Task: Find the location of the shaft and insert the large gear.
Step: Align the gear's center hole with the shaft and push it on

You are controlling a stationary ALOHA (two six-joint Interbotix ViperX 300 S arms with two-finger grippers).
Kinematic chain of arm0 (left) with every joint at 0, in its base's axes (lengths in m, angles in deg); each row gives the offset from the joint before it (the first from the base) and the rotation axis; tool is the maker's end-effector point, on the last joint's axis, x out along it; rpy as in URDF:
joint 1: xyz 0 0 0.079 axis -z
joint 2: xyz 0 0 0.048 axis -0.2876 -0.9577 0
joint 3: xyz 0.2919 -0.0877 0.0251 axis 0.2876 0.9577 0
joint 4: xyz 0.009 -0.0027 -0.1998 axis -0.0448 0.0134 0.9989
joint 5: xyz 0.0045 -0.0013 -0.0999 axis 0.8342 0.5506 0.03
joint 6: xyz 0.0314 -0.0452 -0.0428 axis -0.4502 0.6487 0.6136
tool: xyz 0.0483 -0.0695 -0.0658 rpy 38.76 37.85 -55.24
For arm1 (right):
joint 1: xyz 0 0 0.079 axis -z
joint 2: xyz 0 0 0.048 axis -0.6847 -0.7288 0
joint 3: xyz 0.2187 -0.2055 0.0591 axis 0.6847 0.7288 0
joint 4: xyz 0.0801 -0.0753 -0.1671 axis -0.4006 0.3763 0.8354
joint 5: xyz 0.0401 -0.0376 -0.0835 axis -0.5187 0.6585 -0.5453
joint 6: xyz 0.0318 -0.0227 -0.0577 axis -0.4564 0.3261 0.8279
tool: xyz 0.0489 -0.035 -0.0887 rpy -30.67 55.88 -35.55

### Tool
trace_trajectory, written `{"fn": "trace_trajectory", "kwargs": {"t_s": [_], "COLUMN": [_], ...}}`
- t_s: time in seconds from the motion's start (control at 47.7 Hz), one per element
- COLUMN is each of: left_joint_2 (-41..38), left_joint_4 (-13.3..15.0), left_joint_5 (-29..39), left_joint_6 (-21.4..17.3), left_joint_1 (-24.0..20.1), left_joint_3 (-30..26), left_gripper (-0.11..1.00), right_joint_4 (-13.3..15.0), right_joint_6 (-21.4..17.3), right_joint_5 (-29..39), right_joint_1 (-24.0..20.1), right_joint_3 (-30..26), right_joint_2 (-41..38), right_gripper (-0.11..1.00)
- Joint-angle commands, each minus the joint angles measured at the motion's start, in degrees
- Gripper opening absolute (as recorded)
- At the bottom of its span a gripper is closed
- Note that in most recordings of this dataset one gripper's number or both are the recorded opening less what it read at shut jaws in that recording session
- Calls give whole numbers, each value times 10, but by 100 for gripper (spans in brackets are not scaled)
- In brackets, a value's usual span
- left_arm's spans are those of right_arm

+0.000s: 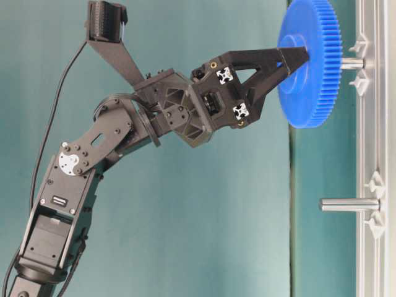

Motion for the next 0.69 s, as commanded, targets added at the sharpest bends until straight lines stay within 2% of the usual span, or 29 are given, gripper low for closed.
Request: {"fn": "trace_trajectory", "kwargs": {"t_s": [0.0,0.671], "left_joint_2": [20,15], "left_joint_4": [-3,-3], "left_joint_5": [-4,-14], "left_joint_6": [1,-1], "left_joint_1": [-18,-11], "left_joint_3": [-17,-18], "left_gripper": [70,70], "right_joint_4": [-1,0], "right_joint_6": [-9,-9], "right_joint_5": [-5,-5], "right_joint_1": [1,2], "right_joint_3": [-4,-4], "right_joint_2": [-4,4], "right_gripper": [0,0]}}
